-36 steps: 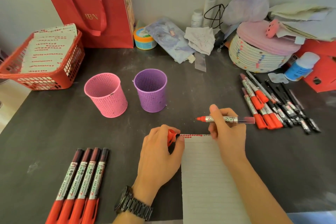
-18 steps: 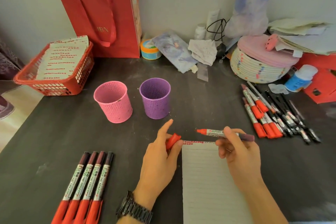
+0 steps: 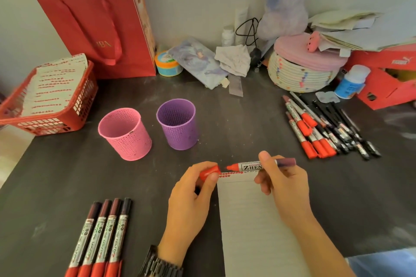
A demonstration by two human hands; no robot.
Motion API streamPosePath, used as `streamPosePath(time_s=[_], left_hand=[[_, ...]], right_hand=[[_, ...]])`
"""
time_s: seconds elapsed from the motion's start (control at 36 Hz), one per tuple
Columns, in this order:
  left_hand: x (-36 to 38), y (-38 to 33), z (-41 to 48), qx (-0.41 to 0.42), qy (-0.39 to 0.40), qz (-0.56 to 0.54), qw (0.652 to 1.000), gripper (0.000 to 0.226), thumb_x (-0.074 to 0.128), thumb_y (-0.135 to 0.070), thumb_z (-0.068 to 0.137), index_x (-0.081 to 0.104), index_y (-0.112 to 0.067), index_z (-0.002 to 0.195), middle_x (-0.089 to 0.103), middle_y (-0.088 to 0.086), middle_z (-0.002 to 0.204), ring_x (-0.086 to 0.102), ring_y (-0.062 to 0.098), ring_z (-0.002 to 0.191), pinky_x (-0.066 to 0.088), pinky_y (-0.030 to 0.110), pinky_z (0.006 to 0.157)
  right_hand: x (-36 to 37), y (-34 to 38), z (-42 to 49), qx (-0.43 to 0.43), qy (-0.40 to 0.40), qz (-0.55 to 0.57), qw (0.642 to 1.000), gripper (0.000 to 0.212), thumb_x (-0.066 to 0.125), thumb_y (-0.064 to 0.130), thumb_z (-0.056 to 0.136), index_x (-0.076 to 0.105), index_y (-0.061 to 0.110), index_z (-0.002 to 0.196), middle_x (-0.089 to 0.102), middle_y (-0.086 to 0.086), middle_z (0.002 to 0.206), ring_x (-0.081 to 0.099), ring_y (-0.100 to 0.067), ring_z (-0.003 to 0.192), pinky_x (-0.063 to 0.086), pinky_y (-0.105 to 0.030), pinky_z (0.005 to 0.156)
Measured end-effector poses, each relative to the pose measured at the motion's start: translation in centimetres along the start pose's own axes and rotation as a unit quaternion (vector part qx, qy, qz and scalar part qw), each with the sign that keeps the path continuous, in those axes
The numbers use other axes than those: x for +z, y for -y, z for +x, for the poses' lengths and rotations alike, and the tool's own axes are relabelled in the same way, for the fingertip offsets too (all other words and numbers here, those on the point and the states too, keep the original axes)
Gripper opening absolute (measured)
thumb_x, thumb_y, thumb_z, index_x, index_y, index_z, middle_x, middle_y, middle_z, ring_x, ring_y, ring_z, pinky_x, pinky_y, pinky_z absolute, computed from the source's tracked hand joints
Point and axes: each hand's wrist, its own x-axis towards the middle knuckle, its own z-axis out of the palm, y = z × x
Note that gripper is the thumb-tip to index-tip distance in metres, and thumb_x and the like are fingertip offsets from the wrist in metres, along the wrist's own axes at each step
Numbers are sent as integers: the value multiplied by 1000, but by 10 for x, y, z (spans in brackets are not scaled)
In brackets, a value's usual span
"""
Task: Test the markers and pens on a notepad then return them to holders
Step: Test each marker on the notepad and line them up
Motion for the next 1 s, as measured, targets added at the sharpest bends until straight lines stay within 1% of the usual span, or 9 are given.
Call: streamPosePath(time_s=[0.11,0.25,0.47,0.61,0.69,0.75,0.81,0.89,1.0], left_hand=[[0,1,0,9,7,13,1000,29,39,-70,82,50,-61,107,57,-39,106,55,-6,101,41,11,76],[1,1,-1,51,19,24,998,23,39,-69,89,51,-64,108,58,-36,111,59,1,98,45,15,76],[-2,-5,-9,117,27,20,993,32,37,-62,99,54,-52,124,58,-22,98,60,9,87,46,15,71],[-8,-21,-16,157,15,29,987,33,45,-64,95,54,-48,122,53,-24,96,56,7,81,42,9,68],[-18,-27,-18,162,30,27,986,31,47,-62,95,57,-47,120,57,-23,97,58,10,82,46,15,68],[-26,-29,-20,162,57,43,984,32,47,-63,94,56,-48,120,58,-21,97,59,12,83,48,20,68],[-34,-31,-21,167,82,73,980,33,46,-63,93,55,-49,121,57,-23,99,59,10,84,47,17,67],[-47,-36,-20,166,128,113,971,33,46,-64,89,56,-48,116,54,-24,95,57,7,82,43,13,65],[-60,-49,-16,124,238,102,958,14,56,-55,91,57,-49,104,62,-23,95,60,6,81,50,20,68]], right_hand=[[0,1,0,-2,11,-21,1000,38,66,53,82,65,24,58,68,-7,60,53,-10,44,44,-17,46],[4,0,-2,-13,53,-72,996,33,68,51,82,70,25,61,70,-5,61,56,-7,46,46,-16,48],[5,8,-6,-12,69,-59,996,38,72,58,78,72,26,59,67,-8,55,53,-11,40,42,-19,42],[3,13,-15,0,93,-17,995,48,74,64,73,75,16,68,64,-9,54,50,-14,37,38,-20,37],[-2,17,-23,14,122,2,992,47,75,63,71,76,16,74,65,-8,59,50,-15,41,38,-22,38],[-6,23,-28,16,139,9,990,38,78,58,71,76,24,89,70,-9,68,50,-16,44,39,-23,39],[-13,26,-33,-12,149,-25,988,33,81,52,76,71,32,101,73,-10,76,52,-16,45,43,-24,41],[-21,31,-43,-74,200,-139,967,19,72,48,80,72,39,97,74,1,82,58,-10,49,48,-21,48],[-24,34,-56,-127,248,-268,922,23,57,57,89,68,47,106,71,17,90,64,-10,77,45,-11,64]])
